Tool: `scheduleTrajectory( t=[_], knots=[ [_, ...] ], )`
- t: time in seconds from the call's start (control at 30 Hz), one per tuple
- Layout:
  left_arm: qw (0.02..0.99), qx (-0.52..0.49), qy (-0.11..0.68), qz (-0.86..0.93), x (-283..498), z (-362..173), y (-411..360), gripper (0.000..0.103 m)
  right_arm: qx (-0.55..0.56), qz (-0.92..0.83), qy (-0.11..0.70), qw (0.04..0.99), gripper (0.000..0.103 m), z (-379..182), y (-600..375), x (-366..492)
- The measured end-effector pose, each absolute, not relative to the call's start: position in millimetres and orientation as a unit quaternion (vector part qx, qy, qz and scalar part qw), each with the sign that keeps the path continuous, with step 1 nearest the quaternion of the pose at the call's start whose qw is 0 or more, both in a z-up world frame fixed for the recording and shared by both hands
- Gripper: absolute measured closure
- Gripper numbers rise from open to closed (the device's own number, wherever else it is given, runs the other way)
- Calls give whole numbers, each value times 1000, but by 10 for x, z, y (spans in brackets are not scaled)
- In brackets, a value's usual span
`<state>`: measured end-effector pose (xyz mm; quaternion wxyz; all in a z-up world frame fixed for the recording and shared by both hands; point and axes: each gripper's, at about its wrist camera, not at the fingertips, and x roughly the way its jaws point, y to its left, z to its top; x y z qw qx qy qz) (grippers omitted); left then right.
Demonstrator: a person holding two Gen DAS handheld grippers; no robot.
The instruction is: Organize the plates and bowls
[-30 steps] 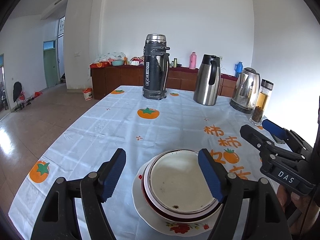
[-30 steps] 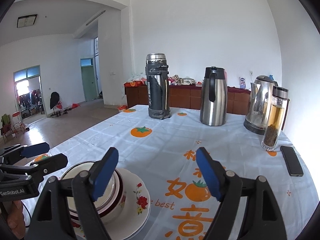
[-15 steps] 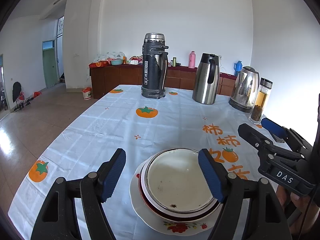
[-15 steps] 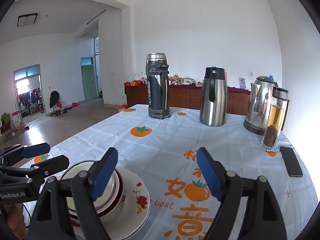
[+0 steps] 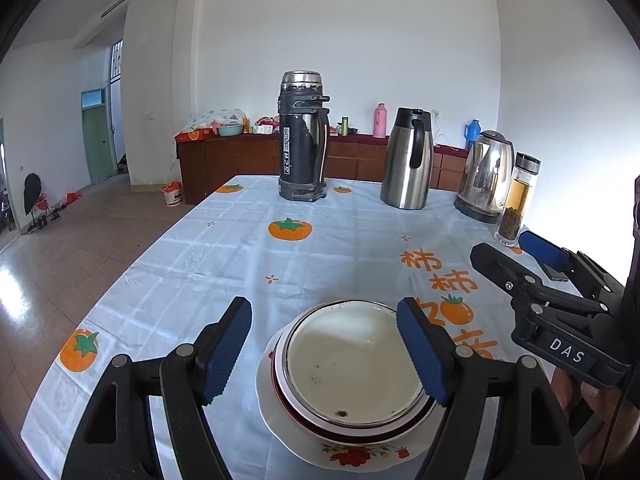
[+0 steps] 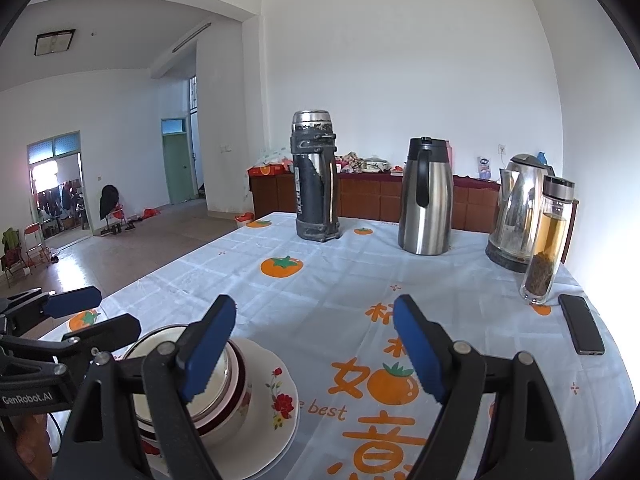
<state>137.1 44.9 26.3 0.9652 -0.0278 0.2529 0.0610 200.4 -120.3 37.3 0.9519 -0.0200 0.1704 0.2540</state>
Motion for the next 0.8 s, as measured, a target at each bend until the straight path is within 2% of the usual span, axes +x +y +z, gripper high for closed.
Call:
scheduleTrajectory(
  t=[0.8],
  knots=[
    [966,-12,248,67,1413,323,444,26,-19,244,182,952,19,347,-1270,2074]
  ],
)
